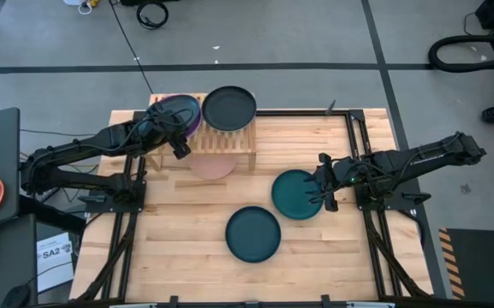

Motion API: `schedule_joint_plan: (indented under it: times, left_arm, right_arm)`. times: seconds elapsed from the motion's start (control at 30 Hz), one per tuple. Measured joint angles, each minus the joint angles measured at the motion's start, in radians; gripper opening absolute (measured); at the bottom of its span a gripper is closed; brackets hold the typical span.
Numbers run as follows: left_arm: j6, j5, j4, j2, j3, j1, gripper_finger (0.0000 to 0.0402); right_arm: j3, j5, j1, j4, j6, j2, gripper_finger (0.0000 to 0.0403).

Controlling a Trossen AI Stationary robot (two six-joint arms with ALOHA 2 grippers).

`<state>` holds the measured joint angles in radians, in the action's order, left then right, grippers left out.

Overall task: Place and stack plates onto a shelf
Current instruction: Stack the black plate on the top of the violet plate on the shelf, then stack the light pink plate on the top of the other black plate on the shelf

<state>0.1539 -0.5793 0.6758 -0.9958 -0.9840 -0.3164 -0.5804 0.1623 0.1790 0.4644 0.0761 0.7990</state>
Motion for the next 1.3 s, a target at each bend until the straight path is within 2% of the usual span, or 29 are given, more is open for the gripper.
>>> schedule_joint_plan:
  times: [0.2,0.4,0.57,0.67,0.87,0.97,1.1,1.3]
  left_arm:
    - [0.061,-0.010,-0.050,0.007,0.000,0.000,0.0222]
    - [0.059,-0.001,-0.186,0.009,-0.002,0.000,0.0222]
    - [0.010,0.015,-0.225,0.008,-0.002,0.000,0.0222]
    - [-0.042,0.131,-0.223,0.008,-0.002,0.000,0.0222]
    - [-0.119,0.503,-0.223,0.008,-0.002,0.005,0.0221]
    - [-0.139,0.625,-0.222,0.008,-0.002,0.035,0.0221]
    - [-0.139,0.727,-0.222,0.008,-0.001,0.122,0.0221]
    - [-0.149,0.737,-0.226,-0.032,0.000,0.309,0.0221]
  right_arm:
    - [0.000,0.000,0.000,0.000,0.000,0.000,0.0193]
    - [0.000,0.000,0.000,0.000,0.000,0.000,0.0193]
    - [0.000,0.000,0.000,0.000,0.000,0.000,0.0193]
    - [0.000,0.000,0.000,0.000,0.000,0.000,0.0193]
    - [0.000,0.000,0.000,0.000,0.000,0.000,0.0193]
    - [0.000,0.000,0.000,0.000,0.000,0.000,0.0193]
    - [0.000,0.000,0.000,0.000,0.000,0.000,0.0193]
    - [0.000,0.000,0.000,-0.002,0.000,0.000,0.0193]
